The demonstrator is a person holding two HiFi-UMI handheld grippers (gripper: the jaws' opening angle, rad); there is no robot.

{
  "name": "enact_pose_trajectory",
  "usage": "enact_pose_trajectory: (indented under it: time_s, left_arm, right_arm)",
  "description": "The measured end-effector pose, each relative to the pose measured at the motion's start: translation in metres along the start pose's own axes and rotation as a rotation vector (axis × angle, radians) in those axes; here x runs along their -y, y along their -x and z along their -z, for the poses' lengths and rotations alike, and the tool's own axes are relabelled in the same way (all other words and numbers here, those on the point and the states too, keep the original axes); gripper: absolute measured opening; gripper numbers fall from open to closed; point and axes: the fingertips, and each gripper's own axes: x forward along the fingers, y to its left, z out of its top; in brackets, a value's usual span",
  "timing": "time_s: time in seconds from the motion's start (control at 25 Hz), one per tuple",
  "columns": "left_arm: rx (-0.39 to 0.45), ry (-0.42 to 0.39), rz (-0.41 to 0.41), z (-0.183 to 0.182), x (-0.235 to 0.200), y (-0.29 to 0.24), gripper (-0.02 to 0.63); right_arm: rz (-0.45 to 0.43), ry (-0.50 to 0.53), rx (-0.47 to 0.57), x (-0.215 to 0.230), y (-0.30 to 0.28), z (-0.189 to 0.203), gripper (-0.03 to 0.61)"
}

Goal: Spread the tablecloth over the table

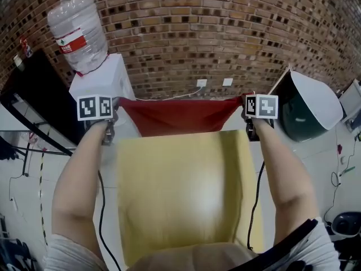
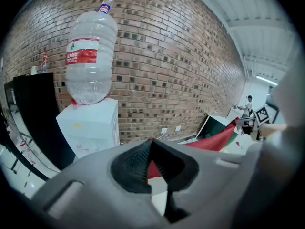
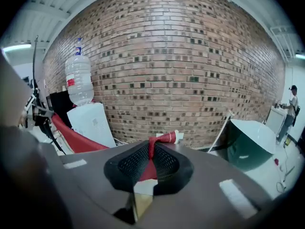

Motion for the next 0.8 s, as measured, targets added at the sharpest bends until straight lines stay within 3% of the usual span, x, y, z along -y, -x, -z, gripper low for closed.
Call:
enact_pose_trajectory:
  time_s: [0.16, 0.32, 0.6, 0.8]
  left_arm:
    - [0.045, 0.006, 0.013, -0.01, -0.002, 0.021, 0.008]
    - [0.075, 0.006, 0.02, -0.008, 0.003, 0.05, 0.008]
    - [0.113, 0.042, 0.012, 0.019, 0.011, 0.124, 0.008]
    - [0.134, 0.045, 0.015, 0.055, 0.04, 0.187, 0.008]
  right_arm:
    - [-0.001, -0.074, -0.017, 0.001, 0.016, -0.004, 0.018]
    - [-0.005, -0.044, -0.035, -0.008, 0.04, 0.0, 0.018]
    - [-0.044, -0.043, 0.005, -0.032, 0.1, 0.013, 0.017]
    - [-0.041, -0.018, 0.024, -0.032, 0.163, 0.044, 0.018]
